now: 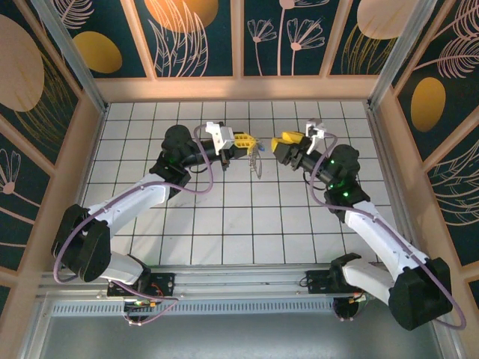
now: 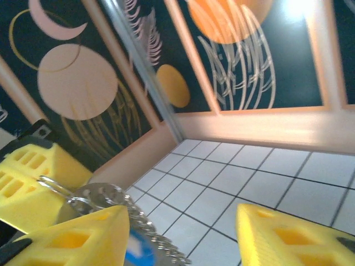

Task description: Put the keys on the keyring

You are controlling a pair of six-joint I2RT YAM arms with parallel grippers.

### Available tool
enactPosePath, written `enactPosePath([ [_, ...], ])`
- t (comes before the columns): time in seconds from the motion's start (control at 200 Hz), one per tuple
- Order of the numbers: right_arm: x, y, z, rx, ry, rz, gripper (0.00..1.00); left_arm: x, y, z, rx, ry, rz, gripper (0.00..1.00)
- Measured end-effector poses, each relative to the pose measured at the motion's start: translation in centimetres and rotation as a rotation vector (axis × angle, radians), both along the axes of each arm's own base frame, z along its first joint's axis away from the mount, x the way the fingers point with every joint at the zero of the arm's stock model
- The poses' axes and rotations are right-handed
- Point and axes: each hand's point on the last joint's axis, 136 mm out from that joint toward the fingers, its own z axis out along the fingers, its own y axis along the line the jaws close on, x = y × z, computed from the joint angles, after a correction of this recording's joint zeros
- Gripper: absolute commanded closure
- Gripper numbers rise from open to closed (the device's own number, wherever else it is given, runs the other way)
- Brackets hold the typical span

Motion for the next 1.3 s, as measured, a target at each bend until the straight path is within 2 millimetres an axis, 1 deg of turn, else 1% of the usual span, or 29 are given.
enactPosePath([
  [0.09,0.3,-1.1,0.5,0.019,0.008,-0.050,0.40,0.0,0.0,0.3,-0.014,0.006,-0.002,1.00],
  [0.2,0.9,-1.8,0.2,0.032,0.056,-0.104,0.35,0.1,-0.1,0.3,-0.025,0.025,-0.005,1.00],
  [0.415,2.9,-3.1,1.1,0.067,0.134,-0.214,0.33,0.3,-0.2,0.4,-0.059,0.069,-0.015,1.00],
  [0.51,3.6,-3.5,1.0,0.090,0.169,-0.252,0.33,0.4,-0.3,0.6,-0.084,0.089,-0.022,1.00],
  [0.651,4.6,-3.7,-0.3,0.106,0.242,-0.284,0.33,0.6,-0.3,0.9,-0.124,0.110,-0.031,1.00],
  [0.751,5.1,-3.7,-0.8,0.114,0.281,-0.293,0.33,0.6,-0.2,0.7,-0.152,0.127,-0.033,1.00],
  [0.886,5.2,-3.7,0.0,0.131,0.287,-0.297,0.34,1.0,-0.3,0.3,-0.175,0.153,-0.027,1.00],
  [0.951,5.3,-3.9,0.3,0.136,0.280,-0.308,0.35,1.0,-0.2,0.5,-0.184,0.153,-0.027,1.00],
  [1.116,5.3,-3.9,0.4,0.145,0.279,-0.305,0.37,1.0,-0.1,0.9,-0.200,0.147,-0.024,1.00],
  [1.196,5.4,-3.6,0.3,0.146,0.283,-0.296,0.38,1.1,-0.1,1.0,-0.206,0.146,-0.019,1.00],
  [1.296,5.7,-3.1,-0.4,0.135,0.302,-0.285,0.38,1.2,-0.1,0.7,-0.207,0.155,-0.020,1.00],
])
